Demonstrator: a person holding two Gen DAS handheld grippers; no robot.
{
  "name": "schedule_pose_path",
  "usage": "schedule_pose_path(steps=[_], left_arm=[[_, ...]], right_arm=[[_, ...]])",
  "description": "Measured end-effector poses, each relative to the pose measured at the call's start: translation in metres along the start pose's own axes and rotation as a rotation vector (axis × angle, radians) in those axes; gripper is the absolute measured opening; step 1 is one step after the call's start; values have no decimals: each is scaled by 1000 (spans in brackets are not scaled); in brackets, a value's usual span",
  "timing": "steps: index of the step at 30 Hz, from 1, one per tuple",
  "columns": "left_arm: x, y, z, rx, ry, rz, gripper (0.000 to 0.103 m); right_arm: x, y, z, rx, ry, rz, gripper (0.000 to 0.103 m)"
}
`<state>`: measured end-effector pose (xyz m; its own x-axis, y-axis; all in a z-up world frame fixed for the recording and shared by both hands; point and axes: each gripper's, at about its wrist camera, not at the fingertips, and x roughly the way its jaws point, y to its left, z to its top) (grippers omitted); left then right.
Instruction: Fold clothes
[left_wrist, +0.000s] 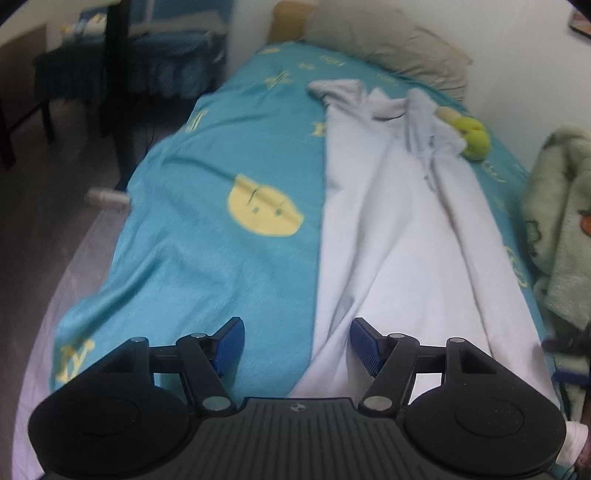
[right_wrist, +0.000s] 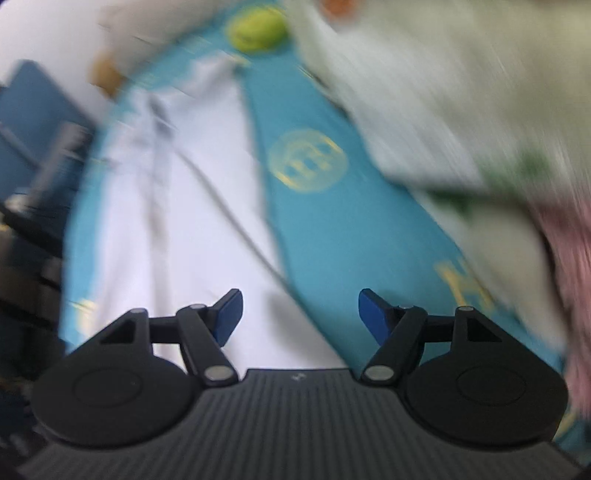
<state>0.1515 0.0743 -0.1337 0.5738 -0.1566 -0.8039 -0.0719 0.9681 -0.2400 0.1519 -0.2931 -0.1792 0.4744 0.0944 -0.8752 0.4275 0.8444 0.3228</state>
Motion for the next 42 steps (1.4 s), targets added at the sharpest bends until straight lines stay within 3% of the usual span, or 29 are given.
schedule_pose_path(steps=[3,6,9,13,21,24,27,29,31,33,39,42], left_arm=[[-10,3,-5,-9,-11,0,66],[-28,-5,-13,13,-35,-34,66],[-46,-22,-18,59,-63,-106,66],[-61,-49,-27,97,-56,-237,66],[-30,-106,-47,-42,177,-484,63],[-5,-126,-53,-91,263,-526,63],[22,-138,-61,-147,322,-533,62],[33,-145,-64,-144,336,-525,56],[37,-152,-67,-120,337,-525,41],[33,-156,-67,-76,315,-517,5],[-2,-136,-52,-23,270,-542,2],[-6,-122,-50,19,289,-481,2]], right_arm=[[-3,10,-4,-68,-15,-17,71],[-21,16,-10,-99,-61,68,70],[-33,17,-19,-81,-45,152,70],[-72,8,-24,-23,-154,239,71],[-127,-15,-15,-39,-337,278,72],[-131,-20,-10,-48,-380,286,72],[-120,-26,-5,-21,-363,307,72],[-111,-28,-3,-1,-338,293,72],[-105,-30,-2,15,-322,283,72],[-101,-30,-2,28,-315,287,72],[-92,-24,-4,20,-281,260,72],[-85,-17,-6,-8,-253,242,72]])
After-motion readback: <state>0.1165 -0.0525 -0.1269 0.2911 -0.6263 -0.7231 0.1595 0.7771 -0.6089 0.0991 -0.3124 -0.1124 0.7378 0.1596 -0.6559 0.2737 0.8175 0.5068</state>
